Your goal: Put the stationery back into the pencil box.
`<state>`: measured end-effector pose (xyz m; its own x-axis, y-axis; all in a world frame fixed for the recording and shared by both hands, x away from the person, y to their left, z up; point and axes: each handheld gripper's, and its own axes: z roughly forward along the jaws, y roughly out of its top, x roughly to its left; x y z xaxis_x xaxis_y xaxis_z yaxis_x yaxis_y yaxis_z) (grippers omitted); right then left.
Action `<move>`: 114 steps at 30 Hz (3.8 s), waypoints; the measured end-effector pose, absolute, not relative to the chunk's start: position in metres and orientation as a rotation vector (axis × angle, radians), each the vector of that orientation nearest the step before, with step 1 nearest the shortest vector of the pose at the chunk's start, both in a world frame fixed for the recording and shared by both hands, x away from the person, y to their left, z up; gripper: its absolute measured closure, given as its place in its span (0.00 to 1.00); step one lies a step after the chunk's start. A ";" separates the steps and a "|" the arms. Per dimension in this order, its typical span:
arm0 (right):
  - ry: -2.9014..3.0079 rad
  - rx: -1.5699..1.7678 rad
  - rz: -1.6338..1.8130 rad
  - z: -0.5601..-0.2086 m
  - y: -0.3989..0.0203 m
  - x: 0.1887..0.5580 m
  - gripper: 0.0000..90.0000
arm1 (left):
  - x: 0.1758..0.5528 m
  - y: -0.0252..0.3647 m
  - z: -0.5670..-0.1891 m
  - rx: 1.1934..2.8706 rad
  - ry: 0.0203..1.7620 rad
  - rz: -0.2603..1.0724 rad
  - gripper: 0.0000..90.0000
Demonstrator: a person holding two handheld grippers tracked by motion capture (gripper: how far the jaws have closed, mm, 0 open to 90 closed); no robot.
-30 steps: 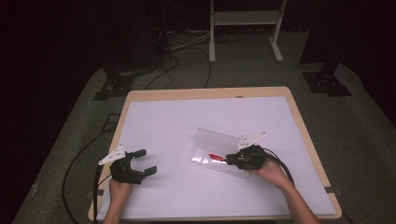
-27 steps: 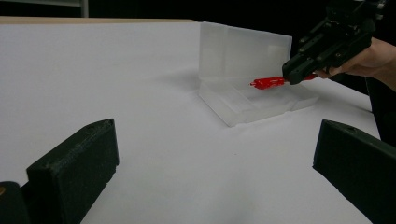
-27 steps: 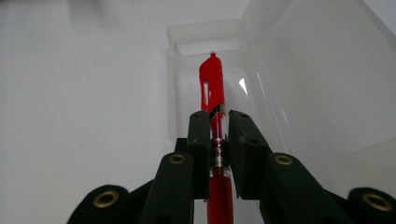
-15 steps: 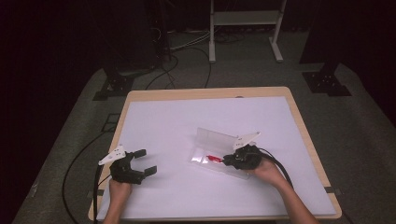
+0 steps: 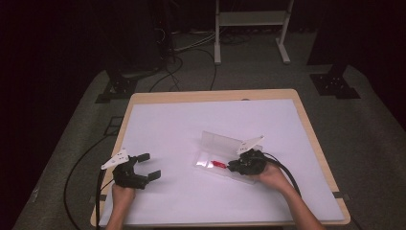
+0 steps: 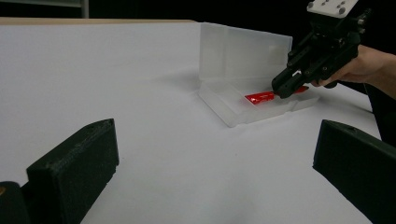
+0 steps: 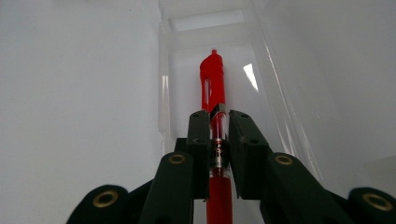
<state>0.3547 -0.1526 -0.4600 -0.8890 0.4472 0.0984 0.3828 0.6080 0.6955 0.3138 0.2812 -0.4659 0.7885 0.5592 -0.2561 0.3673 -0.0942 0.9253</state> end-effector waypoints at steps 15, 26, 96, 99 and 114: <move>2.747 0.723 1.153 -0.461 -0.155 0.356 0.85 | 0.313 0.281 -0.466 1.711 0.729 0.187 0.00; 2.684 0.723 1.217 -0.448 -0.165 0.347 0.71 | 0.314 0.282 -0.466 1.709 0.732 0.190 0.00; 2.535 0.871 1.255 -0.438 -0.253 0.304 0.52 | 0.314 0.281 -0.466 1.718 0.731 0.187 0.00; 2.524 0.884 1.254 -0.439 -0.257 0.302 0.52 | 0.314 0.281 -0.466 1.716 0.730 0.187 0.00; 2.497 0.949 1.239 -0.444 -0.277 0.294 0.50 | 0.314 0.281 -0.466 1.718 0.730 0.187 0.00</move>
<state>0.2936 -0.2771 -0.4443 -0.7747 0.6239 0.1026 0.4591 0.4435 0.7697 0.3139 0.2810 -0.4660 0.7903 0.5584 -0.2522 0.3683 -0.1040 0.9239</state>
